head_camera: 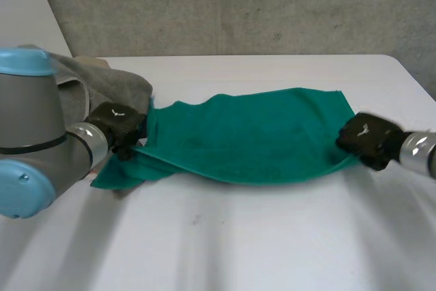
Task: Fold the laundry.
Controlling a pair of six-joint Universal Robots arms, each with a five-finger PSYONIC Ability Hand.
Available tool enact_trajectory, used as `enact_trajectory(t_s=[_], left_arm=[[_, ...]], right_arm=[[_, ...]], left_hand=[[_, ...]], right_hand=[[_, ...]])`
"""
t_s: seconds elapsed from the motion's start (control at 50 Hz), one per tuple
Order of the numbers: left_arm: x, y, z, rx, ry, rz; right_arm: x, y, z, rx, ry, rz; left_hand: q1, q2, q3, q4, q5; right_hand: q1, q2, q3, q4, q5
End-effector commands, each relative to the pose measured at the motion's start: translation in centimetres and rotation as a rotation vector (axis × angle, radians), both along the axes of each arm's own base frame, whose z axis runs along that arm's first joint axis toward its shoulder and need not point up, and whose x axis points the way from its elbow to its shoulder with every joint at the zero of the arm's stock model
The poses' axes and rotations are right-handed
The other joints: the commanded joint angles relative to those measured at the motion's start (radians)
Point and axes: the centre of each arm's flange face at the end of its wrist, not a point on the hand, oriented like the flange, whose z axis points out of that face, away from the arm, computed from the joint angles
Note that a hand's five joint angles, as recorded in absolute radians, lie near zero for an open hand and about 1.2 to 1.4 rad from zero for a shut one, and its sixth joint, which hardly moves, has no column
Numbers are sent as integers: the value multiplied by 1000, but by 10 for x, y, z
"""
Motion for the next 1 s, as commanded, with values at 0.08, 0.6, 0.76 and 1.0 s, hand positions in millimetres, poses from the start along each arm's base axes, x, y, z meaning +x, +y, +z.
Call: enact_trajectory(t_s=[0.08, 0.6, 0.76, 1.0], left_arm=[[7, 52, 96, -144, 111, -64], [-40, -44, 44, -255, -77, -191], [-61, -102, 128, -782, 71, -131], [-55, -97, 183, -1021, 337, -144]], right_arm=[[-47, 23, 159, -275, -82, -247], [-33, -52, 99, -85, -138, -449], [-22, -107, 186, -630, -559, -438], [-13, -101, 224, -880, -876, -266]], left_hand=[[215, 198, 201, 193, 243], [215, 198, 201, 193, 243], [215, 198, 201, 193, 243], [215, 198, 201, 193, 243]], right_hand=[[268, 218, 211, 203, 221], [268, 218, 211, 203, 221], [268, 218, 211, 203, 221], [268, 218, 211, 203, 221]])
